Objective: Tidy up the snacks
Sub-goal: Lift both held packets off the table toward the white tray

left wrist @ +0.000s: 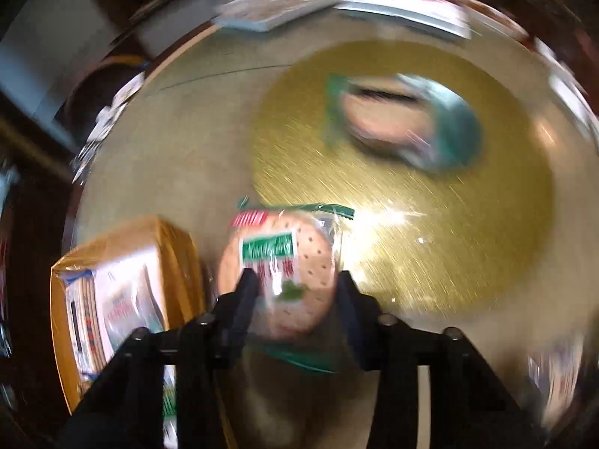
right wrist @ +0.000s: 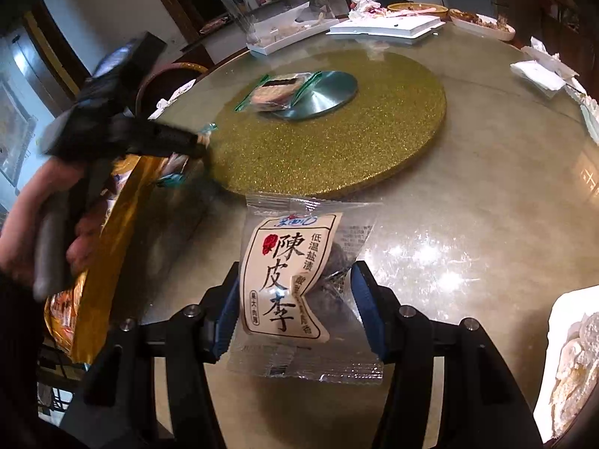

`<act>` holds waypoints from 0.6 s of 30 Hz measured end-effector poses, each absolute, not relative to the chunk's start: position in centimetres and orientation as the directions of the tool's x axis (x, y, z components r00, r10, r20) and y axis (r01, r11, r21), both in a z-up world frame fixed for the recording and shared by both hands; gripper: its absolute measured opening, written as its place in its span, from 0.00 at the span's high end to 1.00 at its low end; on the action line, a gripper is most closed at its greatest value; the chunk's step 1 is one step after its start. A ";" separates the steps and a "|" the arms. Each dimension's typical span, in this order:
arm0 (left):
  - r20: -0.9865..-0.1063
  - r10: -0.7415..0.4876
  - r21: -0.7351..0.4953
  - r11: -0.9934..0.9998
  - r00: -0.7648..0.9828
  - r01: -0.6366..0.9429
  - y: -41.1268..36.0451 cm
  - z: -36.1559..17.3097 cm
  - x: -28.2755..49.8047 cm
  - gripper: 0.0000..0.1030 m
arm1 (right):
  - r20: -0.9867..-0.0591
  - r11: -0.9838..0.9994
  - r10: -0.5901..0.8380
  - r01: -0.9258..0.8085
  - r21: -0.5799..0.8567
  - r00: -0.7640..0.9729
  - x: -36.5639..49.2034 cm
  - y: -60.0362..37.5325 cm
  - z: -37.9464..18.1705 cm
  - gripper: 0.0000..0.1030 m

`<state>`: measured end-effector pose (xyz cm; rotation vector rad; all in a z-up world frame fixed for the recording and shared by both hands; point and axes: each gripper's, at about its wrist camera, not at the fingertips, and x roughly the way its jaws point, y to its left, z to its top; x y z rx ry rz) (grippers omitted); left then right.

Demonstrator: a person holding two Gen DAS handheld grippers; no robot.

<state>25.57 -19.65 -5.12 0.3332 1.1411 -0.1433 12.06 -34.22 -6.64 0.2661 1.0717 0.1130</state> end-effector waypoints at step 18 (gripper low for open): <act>-0.889 -0.101 0.009 0.972 0.446 0.237 -15.7 -4.4 28.1 0.15 | -0.854 0.966 0.217 0.022 0.258 0.474 11.1 -33.2 -6.6 0.43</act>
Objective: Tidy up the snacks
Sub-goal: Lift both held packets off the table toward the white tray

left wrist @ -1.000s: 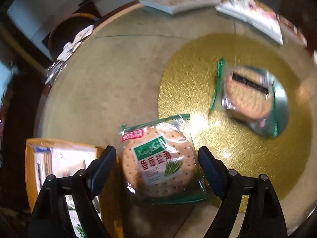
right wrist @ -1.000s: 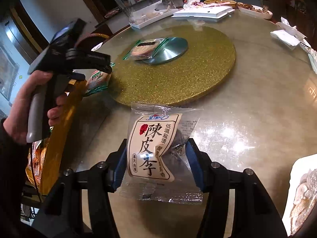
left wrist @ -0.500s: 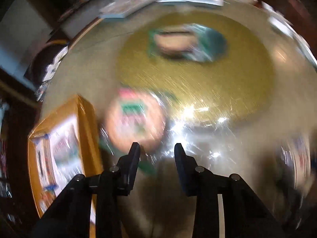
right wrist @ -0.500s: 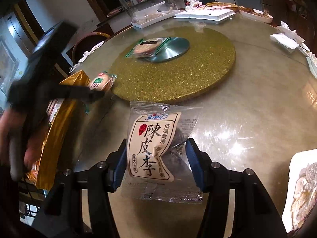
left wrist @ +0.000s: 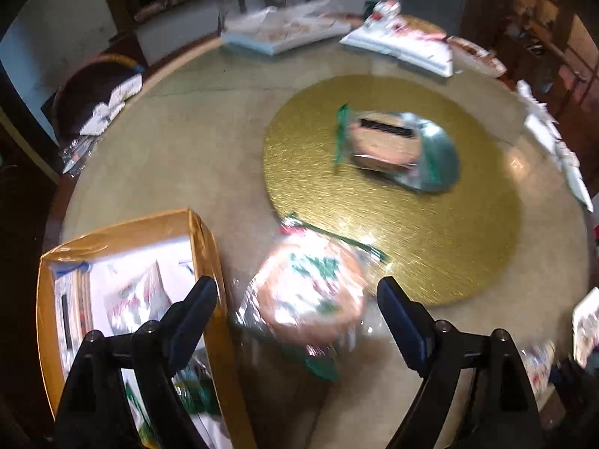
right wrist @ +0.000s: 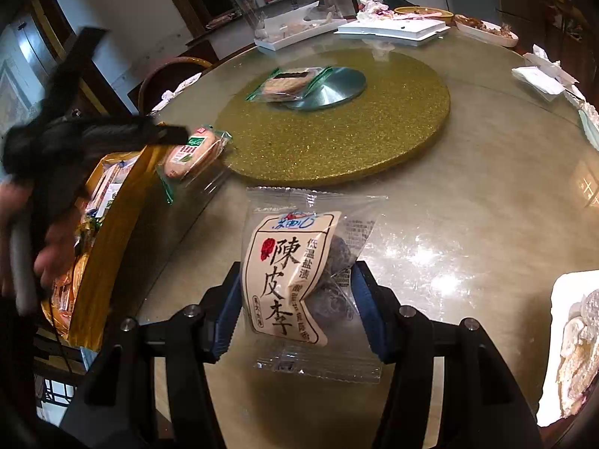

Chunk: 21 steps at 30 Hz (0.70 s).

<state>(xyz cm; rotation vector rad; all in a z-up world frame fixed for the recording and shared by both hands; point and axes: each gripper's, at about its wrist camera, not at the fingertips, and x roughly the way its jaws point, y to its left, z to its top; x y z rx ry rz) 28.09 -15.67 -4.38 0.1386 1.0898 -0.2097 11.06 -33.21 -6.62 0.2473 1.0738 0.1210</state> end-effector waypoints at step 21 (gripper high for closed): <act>-0.925 -0.090 -0.003 0.973 0.369 0.231 -17.6 -7.6 24.6 0.25 | -0.847 0.962 0.235 0.012 0.273 0.478 10.8 -33.1 -6.6 0.43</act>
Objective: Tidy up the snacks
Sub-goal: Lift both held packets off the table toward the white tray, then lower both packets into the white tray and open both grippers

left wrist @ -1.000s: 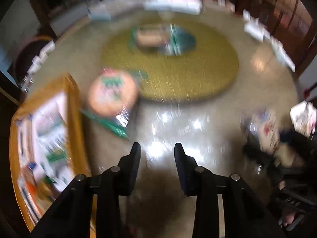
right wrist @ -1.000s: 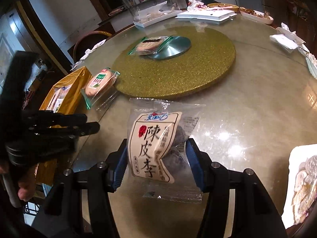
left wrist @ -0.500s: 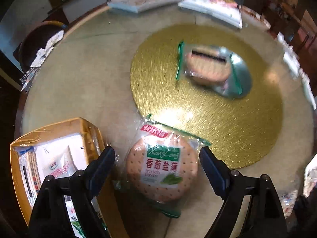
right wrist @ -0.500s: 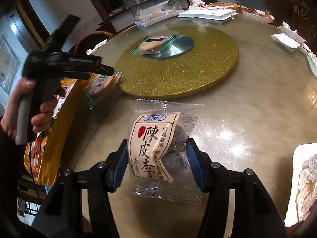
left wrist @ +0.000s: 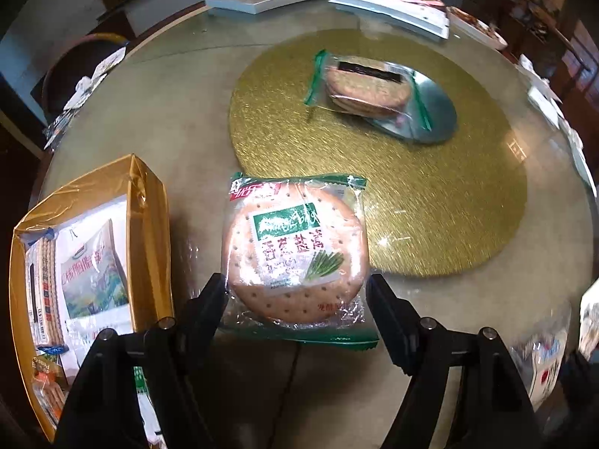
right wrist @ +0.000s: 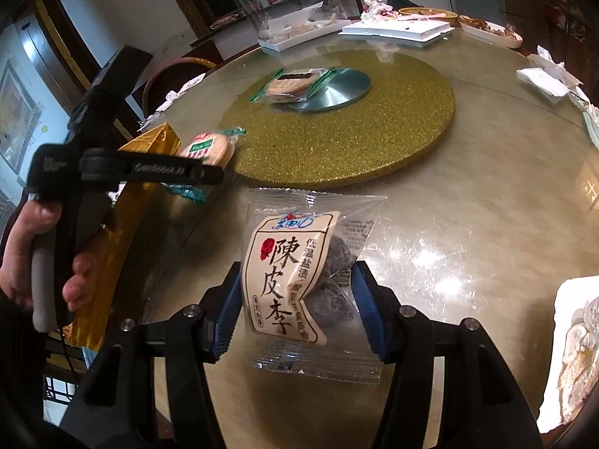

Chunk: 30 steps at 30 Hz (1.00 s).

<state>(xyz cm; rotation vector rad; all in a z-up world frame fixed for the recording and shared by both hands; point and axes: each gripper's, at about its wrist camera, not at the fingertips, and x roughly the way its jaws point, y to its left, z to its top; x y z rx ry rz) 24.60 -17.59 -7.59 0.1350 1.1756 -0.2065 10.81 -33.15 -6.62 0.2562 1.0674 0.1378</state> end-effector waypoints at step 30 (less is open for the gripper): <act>-0.836 -0.263 -0.187 0.962 0.481 0.201 -14.8 -2.0 14.2 0.29 | -0.812 0.942 0.285 0.005 0.334 0.510 9.8 -33.8 -6.4 0.50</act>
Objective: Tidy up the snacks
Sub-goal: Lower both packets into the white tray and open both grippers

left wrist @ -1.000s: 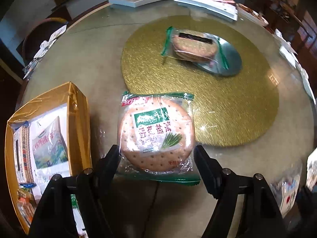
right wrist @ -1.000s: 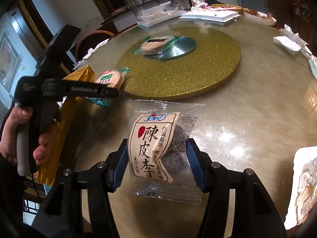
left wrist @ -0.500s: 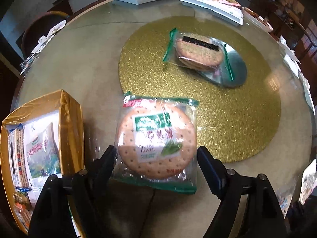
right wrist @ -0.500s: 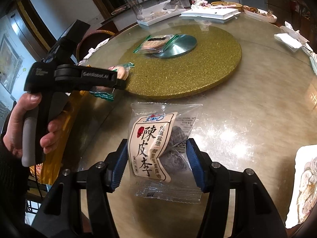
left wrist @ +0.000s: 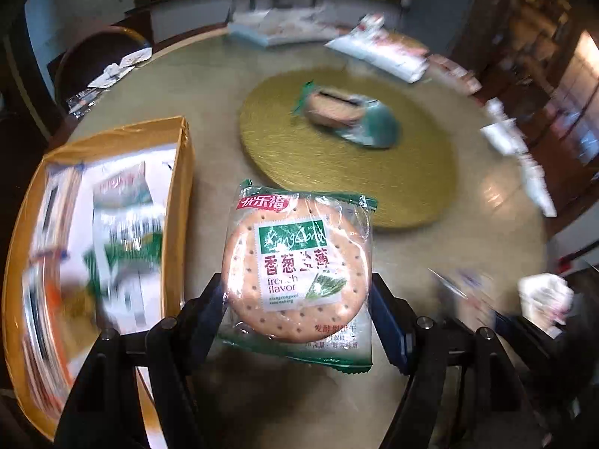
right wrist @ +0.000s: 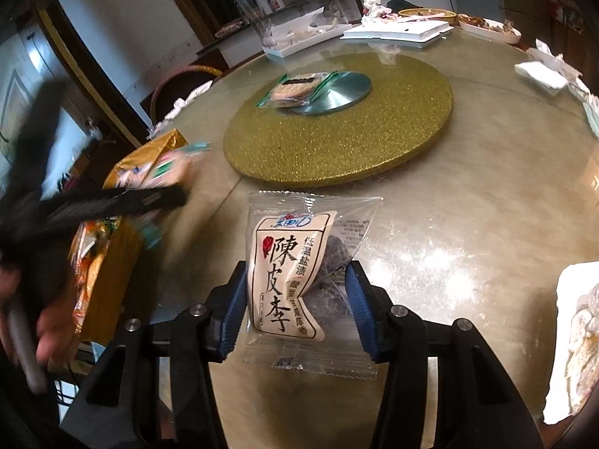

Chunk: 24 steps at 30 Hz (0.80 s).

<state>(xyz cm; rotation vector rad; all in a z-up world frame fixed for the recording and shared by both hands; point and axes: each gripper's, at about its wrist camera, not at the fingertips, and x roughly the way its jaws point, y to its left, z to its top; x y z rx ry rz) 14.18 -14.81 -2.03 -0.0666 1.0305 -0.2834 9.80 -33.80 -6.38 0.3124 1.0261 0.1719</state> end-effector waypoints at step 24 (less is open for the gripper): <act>-0.750 -0.142 -0.282 0.952 0.646 -0.118 6.7 0.6 17.7 0.29 | -0.733 0.846 0.531 -0.315 0.430 0.424 21.9 -14.7 -2.1 0.59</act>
